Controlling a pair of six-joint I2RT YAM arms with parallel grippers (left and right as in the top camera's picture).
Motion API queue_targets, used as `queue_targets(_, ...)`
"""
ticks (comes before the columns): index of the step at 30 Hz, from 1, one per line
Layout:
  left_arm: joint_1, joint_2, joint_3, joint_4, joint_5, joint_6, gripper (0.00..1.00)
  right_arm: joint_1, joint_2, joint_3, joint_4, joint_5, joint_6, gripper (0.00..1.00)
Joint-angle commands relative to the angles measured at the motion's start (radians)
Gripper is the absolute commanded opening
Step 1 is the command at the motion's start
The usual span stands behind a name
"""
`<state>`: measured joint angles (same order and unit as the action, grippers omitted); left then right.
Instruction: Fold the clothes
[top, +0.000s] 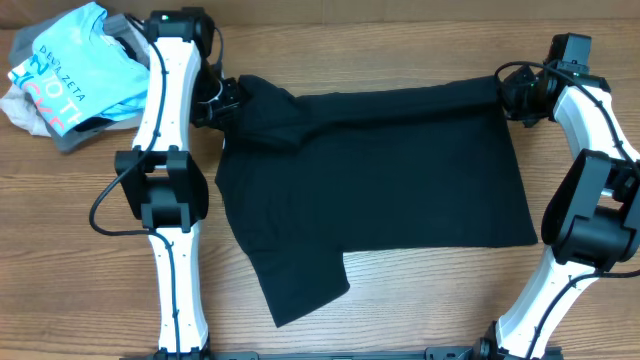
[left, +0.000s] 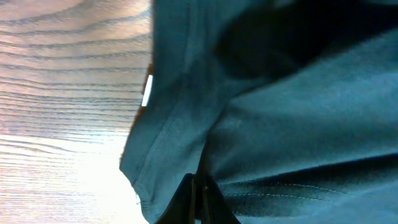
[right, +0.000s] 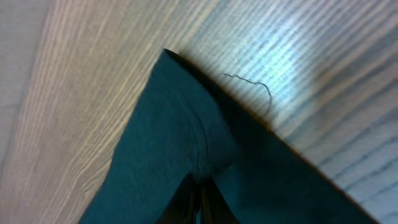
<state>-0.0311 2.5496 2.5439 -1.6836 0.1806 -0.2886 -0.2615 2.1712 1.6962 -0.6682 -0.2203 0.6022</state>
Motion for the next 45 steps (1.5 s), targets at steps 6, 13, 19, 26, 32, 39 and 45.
queue_targets(6,-0.023,0.009,-0.102,-0.006,-0.115,-0.04,0.04,-0.015,0.002,0.027,-0.016,0.055,-0.001,0.04)
queue_targets(13,-0.013,0.009,-0.172,-0.006,-0.16,-0.041,0.1,-0.015,0.002,0.027,-0.026,0.074,-0.005,0.21)
queue_targets(19,-0.013,0.008,-0.172,-0.004,-0.166,-0.04,0.67,-0.015,0.002,0.029,-0.026,0.074,-0.005,0.76)
queue_targets(26,-0.014,0.006,-0.072,0.002,-0.187,-0.04,0.56,-0.011,0.002,0.179,-0.103,0.024,-0.069,0.61)
queue_targets(32,-0.042,0.007,0.037,0.165,0.044,0.088,0.29,0.042,0.003,0.221,-0.087,-0.007,-0.152,0.17)
queue_targets(39,-0.102,0.009,0.021,0.382,0.081,0.094,0.04,0.119,0.065,0.216,-0.083,0.035,-0.188,0.04)
queue_targets(45,-0.127,0.014,0.017,0.46,0.075,0.094,0.04,0.133,0.138,0.216,-0.078,0.025,-0.186,0.04)
